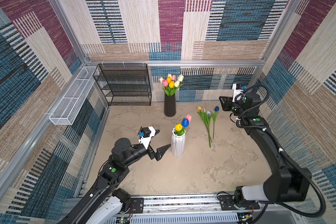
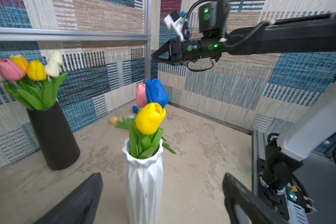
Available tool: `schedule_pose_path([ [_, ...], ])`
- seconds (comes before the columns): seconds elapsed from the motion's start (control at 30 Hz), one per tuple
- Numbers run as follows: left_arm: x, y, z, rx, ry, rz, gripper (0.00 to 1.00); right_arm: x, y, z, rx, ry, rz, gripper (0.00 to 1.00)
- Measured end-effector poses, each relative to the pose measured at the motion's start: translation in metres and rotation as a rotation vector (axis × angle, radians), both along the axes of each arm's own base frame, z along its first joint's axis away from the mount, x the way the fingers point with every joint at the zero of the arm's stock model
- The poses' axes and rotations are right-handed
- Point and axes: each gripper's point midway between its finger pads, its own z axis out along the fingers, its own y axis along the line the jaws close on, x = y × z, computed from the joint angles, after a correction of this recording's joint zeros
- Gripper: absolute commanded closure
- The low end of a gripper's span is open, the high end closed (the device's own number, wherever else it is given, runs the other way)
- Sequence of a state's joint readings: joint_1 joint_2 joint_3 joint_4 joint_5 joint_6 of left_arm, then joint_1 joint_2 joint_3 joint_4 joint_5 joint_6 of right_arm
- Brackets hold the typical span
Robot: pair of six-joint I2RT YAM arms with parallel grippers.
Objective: Arrange the flowers into the vase
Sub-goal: 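Withdraw the right gripper from the white vase toward the loose tulips, then grasp a second blue tulip stem on the table with the right gripper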
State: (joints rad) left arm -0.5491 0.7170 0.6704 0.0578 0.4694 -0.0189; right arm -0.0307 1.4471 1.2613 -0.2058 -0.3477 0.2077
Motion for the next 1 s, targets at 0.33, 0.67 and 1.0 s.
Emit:
schedule_pose_path([
  [0.33, -0.036, -0.046, -0.076, 0.204, 0.19, -0.16, 0.04, 0.032, -0.035, -0.171, -0.078, 0.506, -0.081, 0.67],
  [0.67, -0.037, -0.048, -0.098, 0.259, 0.199, -0.137, 0.02, 0.049, -0.028, -0.248, -0.187, 0.679, -0.082, 0.59],
  [1.0, -0.033, -0.041, -0.084, 0.218, 0.132, -0.089, 0.01, 0.074, -0.045, -0.27, -0.32, 0.694, -0.198, 0.7],
])
